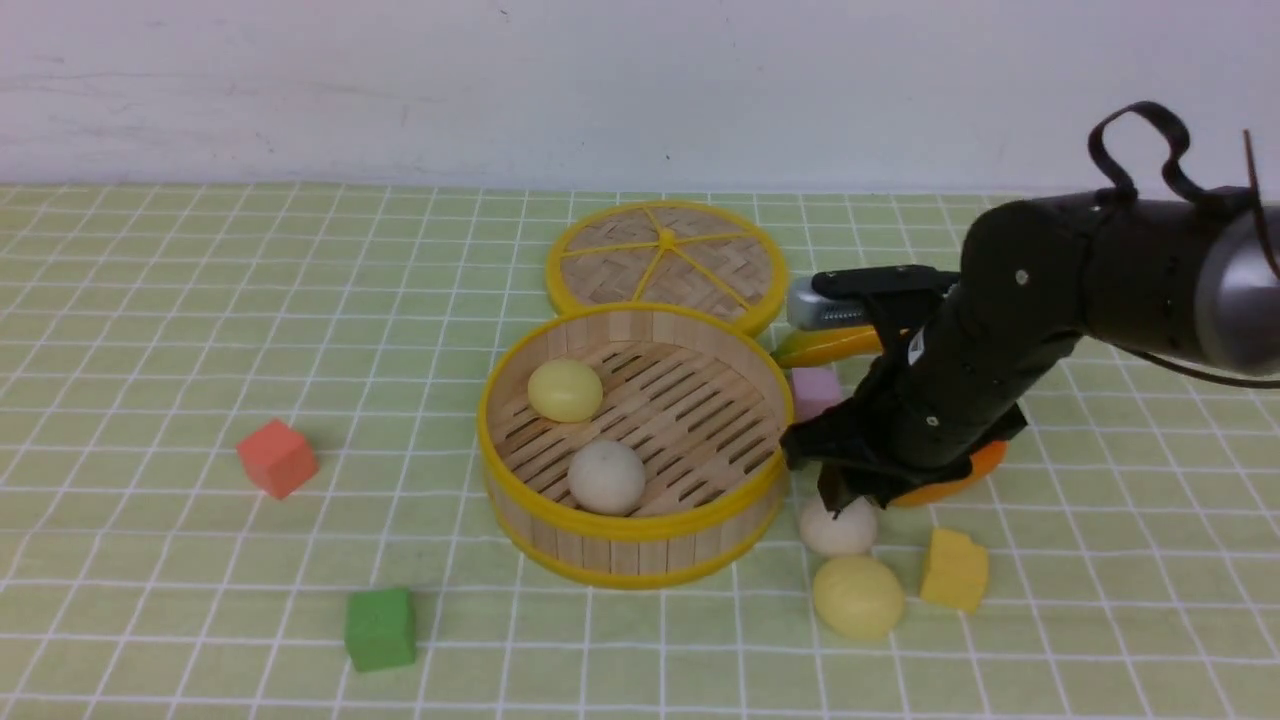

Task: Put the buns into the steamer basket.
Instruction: Use the right arm to grab a steamed stuffed bun

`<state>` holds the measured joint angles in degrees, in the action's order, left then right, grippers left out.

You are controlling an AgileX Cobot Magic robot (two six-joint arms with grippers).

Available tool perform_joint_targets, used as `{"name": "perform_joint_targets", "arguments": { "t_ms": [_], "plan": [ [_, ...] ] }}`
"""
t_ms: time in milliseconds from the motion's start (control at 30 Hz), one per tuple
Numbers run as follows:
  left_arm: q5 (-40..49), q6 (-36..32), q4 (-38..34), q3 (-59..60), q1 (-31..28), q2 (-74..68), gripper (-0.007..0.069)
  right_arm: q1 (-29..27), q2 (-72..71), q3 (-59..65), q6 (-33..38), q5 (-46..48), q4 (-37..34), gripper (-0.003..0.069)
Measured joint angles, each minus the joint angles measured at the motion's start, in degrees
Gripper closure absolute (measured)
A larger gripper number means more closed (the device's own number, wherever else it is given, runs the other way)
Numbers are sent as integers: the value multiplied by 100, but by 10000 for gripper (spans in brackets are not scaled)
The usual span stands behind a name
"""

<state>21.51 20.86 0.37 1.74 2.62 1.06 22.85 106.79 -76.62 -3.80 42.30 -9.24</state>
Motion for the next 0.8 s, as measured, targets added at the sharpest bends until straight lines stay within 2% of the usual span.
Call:
{"name": "perform_joint_targets", "arguments": {
  "t_ms": [233,333,600,700,800],
  "plan": [
    [0,0,0,0,0,0,549,0,352,0,-92,-359,21,348],
    [0,0,0,0,0,0,549,0,468,0,-103,-399,26,391],
    [0,0,0,0,0,0,540,0,420,-7,-185,-314,40,606],
    [0,0,0,0,0,0,536,0,211,-7,-204,-113,53,643],
    [0,0,0,0,0,0,534,0,54,-59,-203,52,57,644]
  ]
}}
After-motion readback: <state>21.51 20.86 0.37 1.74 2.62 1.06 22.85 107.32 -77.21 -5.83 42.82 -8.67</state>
